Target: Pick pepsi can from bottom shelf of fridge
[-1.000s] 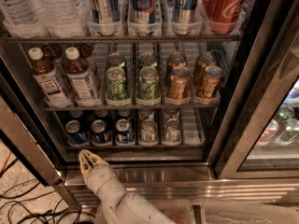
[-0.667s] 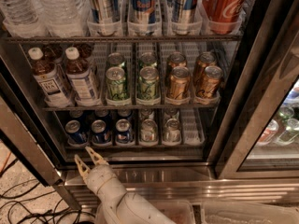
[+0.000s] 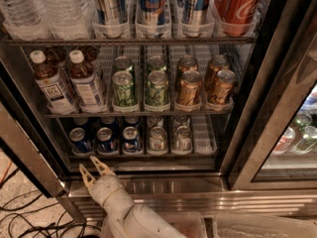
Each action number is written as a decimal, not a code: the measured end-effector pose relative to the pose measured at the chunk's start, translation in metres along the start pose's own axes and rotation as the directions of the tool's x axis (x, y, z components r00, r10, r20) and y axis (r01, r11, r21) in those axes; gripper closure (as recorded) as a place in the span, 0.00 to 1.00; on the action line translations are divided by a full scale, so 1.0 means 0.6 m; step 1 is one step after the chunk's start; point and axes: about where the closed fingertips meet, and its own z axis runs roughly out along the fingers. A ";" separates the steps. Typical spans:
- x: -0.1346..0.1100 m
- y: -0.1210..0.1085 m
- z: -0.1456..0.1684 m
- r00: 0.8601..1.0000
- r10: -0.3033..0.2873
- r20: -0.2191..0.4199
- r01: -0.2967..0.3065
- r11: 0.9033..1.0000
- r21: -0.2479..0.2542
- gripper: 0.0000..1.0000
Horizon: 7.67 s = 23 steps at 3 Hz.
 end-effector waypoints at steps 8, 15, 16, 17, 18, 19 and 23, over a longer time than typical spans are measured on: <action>-0.012 -0.012 0.101 1.000 0.012 0.002 -0.012 0.997 -0.076 0.42; 0.006 -0.019 0.189 0.997 0.074 -0.034 -0.078 0.988 -0.131 1.00; -0.020 -0.015 0.180 0.999 0.051 -0.001 -0.050 0.989 -0.143 1.00; -0.074 -0.010 0.160 0.998 0.001 0.066 0.009 0.988 -0.157 1.00; -0.123 0.004 0.140 0.992 -0.045 0.121 0.067 0.982 -0.179 1.00; -0.148 0.022 0.111 0.987 -0.068 0.148 0.099 0.971 -0.218 1.00; -0.173 -0.003 -0.167 0.994 0.093 0.065 -0.051 0.876 -0.480 1.00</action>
Offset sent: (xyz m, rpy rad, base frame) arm 0.0061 0.0063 -0.0054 -0.0110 0.0155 0.0194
